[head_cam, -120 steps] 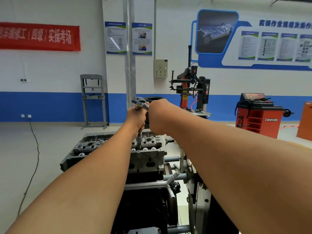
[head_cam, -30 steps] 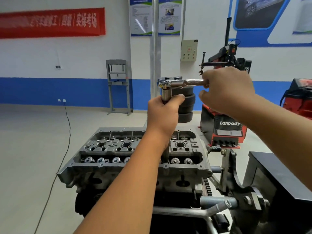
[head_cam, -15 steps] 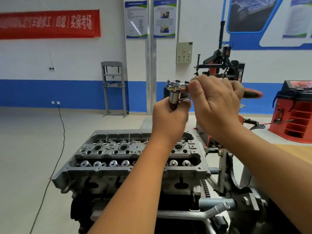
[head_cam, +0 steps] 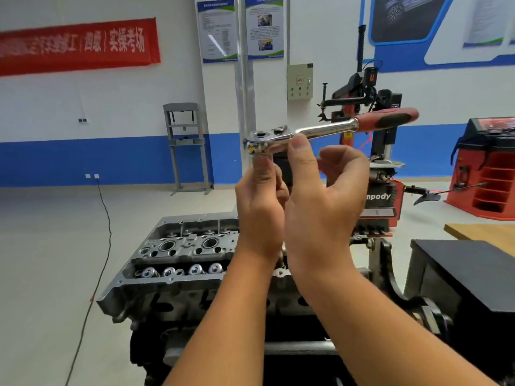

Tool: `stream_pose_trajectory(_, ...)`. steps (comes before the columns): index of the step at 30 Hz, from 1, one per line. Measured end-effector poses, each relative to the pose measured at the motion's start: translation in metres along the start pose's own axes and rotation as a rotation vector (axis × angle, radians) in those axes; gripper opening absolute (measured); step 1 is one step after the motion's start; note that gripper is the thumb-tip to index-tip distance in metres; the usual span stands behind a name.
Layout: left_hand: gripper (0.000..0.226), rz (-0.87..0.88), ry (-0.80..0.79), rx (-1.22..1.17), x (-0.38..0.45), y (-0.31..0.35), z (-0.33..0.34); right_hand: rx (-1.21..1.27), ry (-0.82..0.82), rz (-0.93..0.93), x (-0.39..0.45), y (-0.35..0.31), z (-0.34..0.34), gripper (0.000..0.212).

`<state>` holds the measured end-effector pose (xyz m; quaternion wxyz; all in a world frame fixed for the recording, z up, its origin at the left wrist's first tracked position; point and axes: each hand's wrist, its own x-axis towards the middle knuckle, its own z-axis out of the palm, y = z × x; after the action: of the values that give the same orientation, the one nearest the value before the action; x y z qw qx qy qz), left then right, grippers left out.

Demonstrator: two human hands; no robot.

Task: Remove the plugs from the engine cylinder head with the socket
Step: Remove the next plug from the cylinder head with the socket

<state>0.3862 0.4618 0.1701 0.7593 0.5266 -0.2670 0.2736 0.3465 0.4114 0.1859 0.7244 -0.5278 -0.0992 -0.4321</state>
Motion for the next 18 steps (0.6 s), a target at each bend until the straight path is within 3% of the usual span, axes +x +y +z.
stream_pose_trajectory(3, 0.06, -0.017, -0.046, -0.014, 0.001, -0.001, -0.005, 0.316, -0.219, 0.352, 0.019, -0.004, 0.002, 0.052)
stream_pose_trajectory(6, 0.058, -0.069, -0.071, -0.031, 0.001, 0.002, -0.008, 0.511, -0.458, 0.431, 0.04, -0.004, 0.001, 0.038)
stream_pose_trajectory(9, 0.056, -0.066, -0.074, -0.064, 0.0, 0.002, -0.005, 0.469, -0.528, 0.347, 0.048, 0.005, 0.0, 0.02)
stream_pose_trajectory(13, 0.064, -0.084, -0.056, -0.055, 0.002, 0.0, 0.007, 0.459, -0.447, 0.176, 0.055, 0.014, 0.001, 0.028)
stream_pose_trajectory(16, 0.051, -0.074, -0.047, 0.028, 0.006, -0.003, 0.016, 0.311, -0.357, -0.074, 0.061, 0.014, -0.001, 0.031)
stream_pose_trajectory(18, 0.047, -0.064, -0.047, 0.055, 0.007, -0.006, 0.018, 0.31, -0.357, -0.076, 0.067, 0.013, -0.002, 0.029)
